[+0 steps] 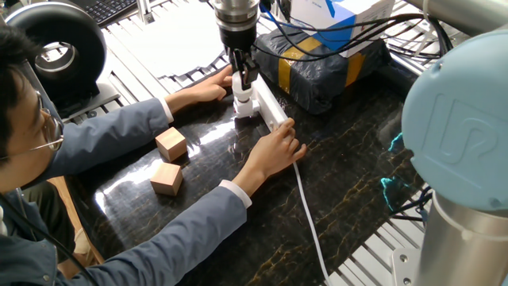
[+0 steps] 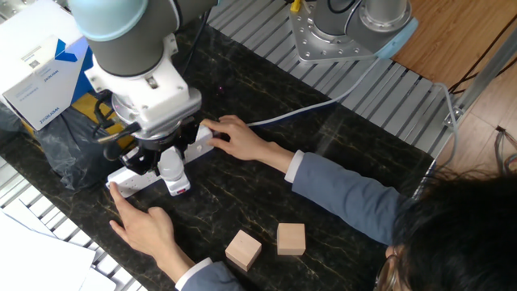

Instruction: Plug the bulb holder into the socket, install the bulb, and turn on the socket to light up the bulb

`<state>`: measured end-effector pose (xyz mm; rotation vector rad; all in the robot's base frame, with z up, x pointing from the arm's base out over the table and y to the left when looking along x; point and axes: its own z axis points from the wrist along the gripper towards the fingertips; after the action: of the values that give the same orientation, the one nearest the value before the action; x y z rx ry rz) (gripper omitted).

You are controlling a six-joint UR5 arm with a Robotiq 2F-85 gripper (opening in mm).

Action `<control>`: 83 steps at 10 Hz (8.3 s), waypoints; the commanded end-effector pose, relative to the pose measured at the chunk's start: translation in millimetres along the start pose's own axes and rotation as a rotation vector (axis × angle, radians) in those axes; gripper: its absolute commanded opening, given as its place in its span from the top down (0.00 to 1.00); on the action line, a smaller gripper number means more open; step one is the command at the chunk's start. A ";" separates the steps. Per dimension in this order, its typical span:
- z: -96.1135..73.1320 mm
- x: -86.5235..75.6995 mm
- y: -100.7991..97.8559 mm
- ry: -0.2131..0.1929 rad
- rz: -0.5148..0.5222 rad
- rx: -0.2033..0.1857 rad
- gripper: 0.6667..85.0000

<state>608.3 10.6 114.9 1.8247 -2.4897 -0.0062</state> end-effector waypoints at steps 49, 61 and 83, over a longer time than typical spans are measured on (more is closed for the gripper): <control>-5.2 -10.3 -11.3 0.021 0.700 0.012 0.30; -12.0 -12.3 -8.6 -0.051 0.126 0.088 0.27; 4.2 -2.1 8.5 -0.036 0.246 -0.024 0.67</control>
<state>604.3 12.4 107.4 1.6091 -2.6689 -0.0355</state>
